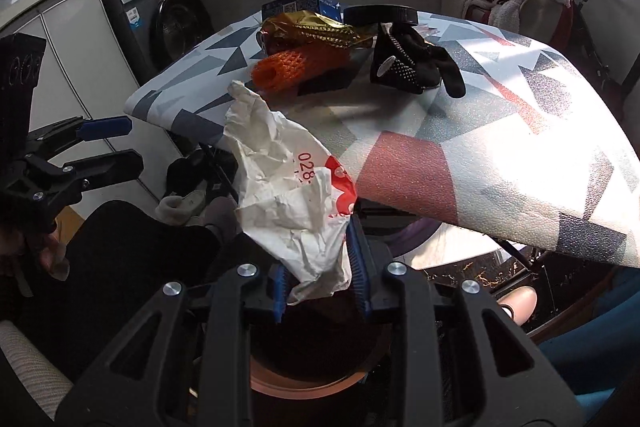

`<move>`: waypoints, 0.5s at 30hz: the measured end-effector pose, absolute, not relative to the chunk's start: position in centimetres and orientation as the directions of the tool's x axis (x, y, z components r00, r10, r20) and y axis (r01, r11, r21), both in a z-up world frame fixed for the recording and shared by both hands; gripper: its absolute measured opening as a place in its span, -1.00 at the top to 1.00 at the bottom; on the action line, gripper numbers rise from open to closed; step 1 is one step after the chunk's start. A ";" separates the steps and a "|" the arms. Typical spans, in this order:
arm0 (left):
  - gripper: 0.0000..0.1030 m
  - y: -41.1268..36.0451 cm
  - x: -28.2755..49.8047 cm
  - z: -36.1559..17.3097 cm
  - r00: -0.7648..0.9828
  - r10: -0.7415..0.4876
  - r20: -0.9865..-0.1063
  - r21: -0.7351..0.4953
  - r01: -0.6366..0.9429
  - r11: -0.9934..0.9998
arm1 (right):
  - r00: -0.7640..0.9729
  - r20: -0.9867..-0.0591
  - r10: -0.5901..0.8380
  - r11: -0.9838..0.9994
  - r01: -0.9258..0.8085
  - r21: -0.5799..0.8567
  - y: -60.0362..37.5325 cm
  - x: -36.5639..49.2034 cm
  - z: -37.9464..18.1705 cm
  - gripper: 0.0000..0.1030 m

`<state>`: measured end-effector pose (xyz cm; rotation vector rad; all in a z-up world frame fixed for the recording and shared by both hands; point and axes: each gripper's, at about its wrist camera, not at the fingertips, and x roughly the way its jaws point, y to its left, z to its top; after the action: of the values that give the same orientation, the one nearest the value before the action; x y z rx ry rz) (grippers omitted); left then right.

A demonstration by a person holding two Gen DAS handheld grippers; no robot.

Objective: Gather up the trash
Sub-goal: 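Carry the bag and foam net down over the brown bin and open both grippers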

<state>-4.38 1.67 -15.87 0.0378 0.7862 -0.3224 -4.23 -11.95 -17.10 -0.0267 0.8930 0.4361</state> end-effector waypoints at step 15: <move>-0.89 4.0 -5.5 -18.0 0.687 -0.243 -0.684 -0.114 0.228 0.967 | 0.343 -0.873 0.346 0.908 -0.357 0.219 -10.1 -2.4 -23.3 0.39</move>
<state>-5.46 4.05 -17.97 -0.0199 0.7688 -0.2637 -2.42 -10.07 -23.26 -0.0113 1.1315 0.4570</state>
